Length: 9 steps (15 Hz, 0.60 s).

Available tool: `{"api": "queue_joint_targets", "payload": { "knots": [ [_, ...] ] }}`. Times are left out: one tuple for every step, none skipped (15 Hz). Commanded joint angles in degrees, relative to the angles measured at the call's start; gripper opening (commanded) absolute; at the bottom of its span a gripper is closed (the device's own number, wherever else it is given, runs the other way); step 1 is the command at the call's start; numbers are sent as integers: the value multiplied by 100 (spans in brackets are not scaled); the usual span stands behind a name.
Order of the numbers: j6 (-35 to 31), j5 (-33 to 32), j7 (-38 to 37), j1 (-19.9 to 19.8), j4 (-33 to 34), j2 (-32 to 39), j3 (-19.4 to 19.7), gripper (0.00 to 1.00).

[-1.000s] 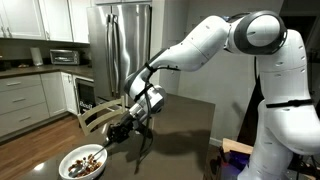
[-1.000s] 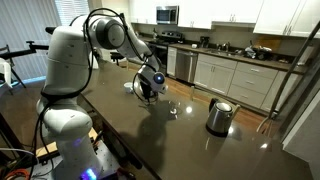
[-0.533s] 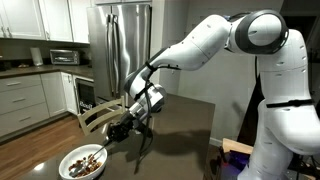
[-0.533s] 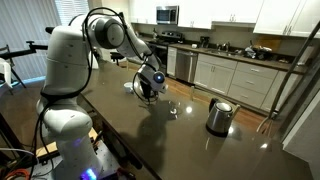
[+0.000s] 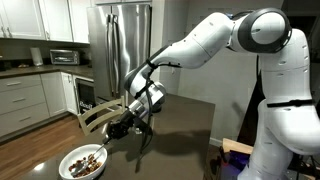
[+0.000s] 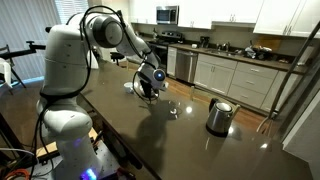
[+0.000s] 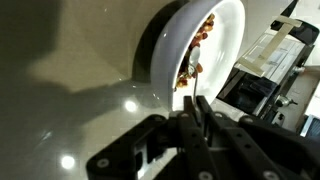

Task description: Use the spoon to transfer contents from the white bowl into the glass cup then put the spoon in the bowl

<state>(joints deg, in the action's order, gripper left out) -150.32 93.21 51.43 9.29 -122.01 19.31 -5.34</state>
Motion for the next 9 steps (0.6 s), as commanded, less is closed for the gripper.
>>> {"api": "queue_joint_targets", "payload": {
  "knots": [
    [-121,-449,-224,63,-243,-404,28,2],
    [-142,-590,-272,61,-258,-470,24,2],
    [-136,-750,-319,52,-272,-541,18,2],
    [-137,-887,-371,42,-273,-593,9,2],
    [-154,-1050,-450,38,-270,-645,1,2],
    [-155,-1177,-507,29,-267,-683,-8,2],
    [-168,-1322,-599,27,-259,-711,-17,2],
    [-151,-1424,-637,11,-258,-736,-27,2],
    [-137,-1507,-686,-2,-251,-743,-37,2]
  ]
}}
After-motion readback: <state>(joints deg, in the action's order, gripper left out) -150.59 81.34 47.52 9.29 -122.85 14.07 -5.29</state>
